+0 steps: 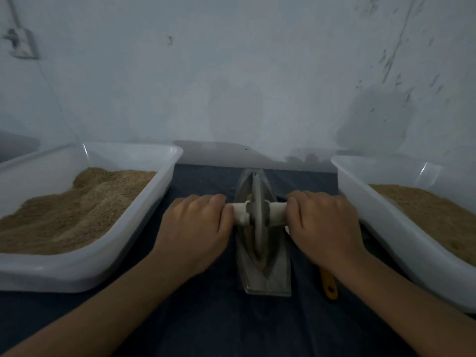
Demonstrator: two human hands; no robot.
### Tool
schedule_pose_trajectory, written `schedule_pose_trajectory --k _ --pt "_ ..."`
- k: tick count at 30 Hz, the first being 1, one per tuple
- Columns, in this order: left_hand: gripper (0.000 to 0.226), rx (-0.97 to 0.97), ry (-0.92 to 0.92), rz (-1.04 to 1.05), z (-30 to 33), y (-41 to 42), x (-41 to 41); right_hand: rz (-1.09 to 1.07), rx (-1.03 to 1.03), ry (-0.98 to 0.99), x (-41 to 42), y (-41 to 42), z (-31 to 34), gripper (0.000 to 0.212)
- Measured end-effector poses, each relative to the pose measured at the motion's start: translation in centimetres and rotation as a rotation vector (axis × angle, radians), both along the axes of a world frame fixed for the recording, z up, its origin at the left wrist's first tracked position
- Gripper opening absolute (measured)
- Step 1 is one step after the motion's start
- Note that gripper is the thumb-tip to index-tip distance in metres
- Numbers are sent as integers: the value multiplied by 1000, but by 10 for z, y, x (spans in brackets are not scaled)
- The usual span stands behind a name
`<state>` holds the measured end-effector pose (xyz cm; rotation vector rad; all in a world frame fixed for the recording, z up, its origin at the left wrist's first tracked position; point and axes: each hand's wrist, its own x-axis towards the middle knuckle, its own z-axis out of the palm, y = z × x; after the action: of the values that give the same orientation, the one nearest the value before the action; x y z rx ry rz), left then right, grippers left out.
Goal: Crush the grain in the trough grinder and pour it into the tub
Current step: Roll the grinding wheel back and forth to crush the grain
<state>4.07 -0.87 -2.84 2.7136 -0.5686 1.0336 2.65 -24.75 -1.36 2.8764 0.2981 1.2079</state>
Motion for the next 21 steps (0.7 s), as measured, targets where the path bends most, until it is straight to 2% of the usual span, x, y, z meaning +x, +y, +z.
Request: schedule_pose_trajectory --k 3,5,7,9,11,13,16,18,21 --pt "41 262 6 142 12 -17 44 -104 -19 81 36 -4 -2 43" --pt "34 307 34 189 21 -26 68 -165 -154 142 64 -8 -1 32" --pt "35 298 81 207 27 -32 86 -183 -263 211 80 -7 4 20" --pt "56 267 139 212 31 -33 96 -182 -270 256 85 -8 8 24" --pt "66 247 156 203 29 -32 92 -188 -264 257 82 -7 6 24" --pt "62 267 106 224 23 -29 75 -184 -187 195 72 -6 1 25" --pt "61 122 63 171 13 -18 38 -91 97 116 38 -2 -4 51" --pt "58 45 20 61 6 -8 11 -3 117 49 10 -3 -8 54" --pt "55 40 -11 -22 0 2 -11 57 75 -49 -15 -8 -11 50"
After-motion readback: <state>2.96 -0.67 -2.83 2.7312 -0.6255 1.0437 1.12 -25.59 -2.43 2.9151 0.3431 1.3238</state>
